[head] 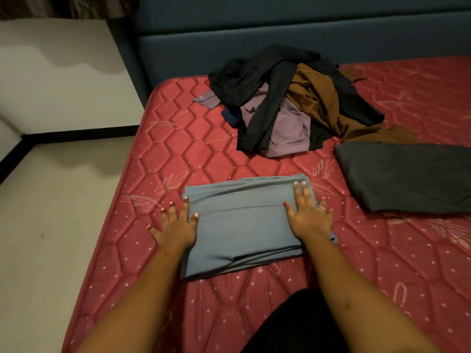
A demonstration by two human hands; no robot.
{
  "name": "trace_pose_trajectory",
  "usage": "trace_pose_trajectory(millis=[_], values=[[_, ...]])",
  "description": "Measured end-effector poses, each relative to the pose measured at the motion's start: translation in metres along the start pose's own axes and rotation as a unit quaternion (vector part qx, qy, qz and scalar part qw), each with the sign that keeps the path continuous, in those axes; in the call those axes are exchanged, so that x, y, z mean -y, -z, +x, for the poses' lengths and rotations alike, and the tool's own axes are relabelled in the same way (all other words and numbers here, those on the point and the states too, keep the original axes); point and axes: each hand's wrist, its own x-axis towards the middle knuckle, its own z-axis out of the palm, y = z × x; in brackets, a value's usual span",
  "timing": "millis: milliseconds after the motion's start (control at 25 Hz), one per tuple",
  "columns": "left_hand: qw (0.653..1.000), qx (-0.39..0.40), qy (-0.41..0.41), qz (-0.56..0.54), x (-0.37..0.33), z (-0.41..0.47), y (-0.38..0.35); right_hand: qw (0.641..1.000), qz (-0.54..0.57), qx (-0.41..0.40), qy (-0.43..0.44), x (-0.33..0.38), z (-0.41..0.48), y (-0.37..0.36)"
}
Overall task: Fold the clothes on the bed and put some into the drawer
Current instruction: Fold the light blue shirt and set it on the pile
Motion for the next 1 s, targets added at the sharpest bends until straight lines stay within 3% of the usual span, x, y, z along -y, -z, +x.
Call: trace_pose_trajectory(millis=[120,240,320,400,520,600,680,800,840,920,1000], values=[[0.997,-0.031,-0.003,-0.073,0.012,-0.018,0.000,0.985,0.109,-0.017,-0.136,-0.010,-0.005,0.020],[0.992,-0.029,-0.046,-0.112,0.002,-0.054,-0.013,0.955,0.219,0.070,-0.188,-0.011,-0.005,0.037],[0.995,0.008,-0.037,-0.097,-0.013,-0.080,-0.017,0.888,0.368,0.161,-0.227,-0.007,-0.008,0.053],[0.994,0.055,-0.011,-0.090,-0.023,-0.094,-0.013,0.828,0.444,0.252,-0.231,-0.002,-0.013,0.076],[0.980,0.102,-0.066,-0.158,-0.033,-0.093,0.008,0.794,0.527,0.245,-0.179,0.024,-0.023,0.142],[0.903,0.160,-0.132,-0.377,-0.051,-0.101,0.039,0.816,0.545,0.168,-0.097,0.051,-0.035,0.196],[0.796,0.184,-0.109,-0.566,-0.066,-0.106,0.074,0.863,0.501,0.060,0.006,0.084,-0.051,0.246],[0.664,0.193,-0.060,-0.720,-0.064,-0.100,0.127,0.956,0.259,-0.062,0.123,0.141,-0.081,0.275],[0.616,0.197,-0.067,-0.760,-0.061,-0.108,0.142,0.972,0.164,-0.089,0.143,0.162,-0.095,0.266],[0.575,0.162,-0.089,-0.797,-0.048,-0.118,0.159,0.981,0.072,-0.089,0.157,0.202,-0.123,0.220],[0.578,0.130,-0.068,-0.802,-0.019,-0.120,0.157,0.979,0.070,-0.027,0.192,0.235,-0.154,0.157]])
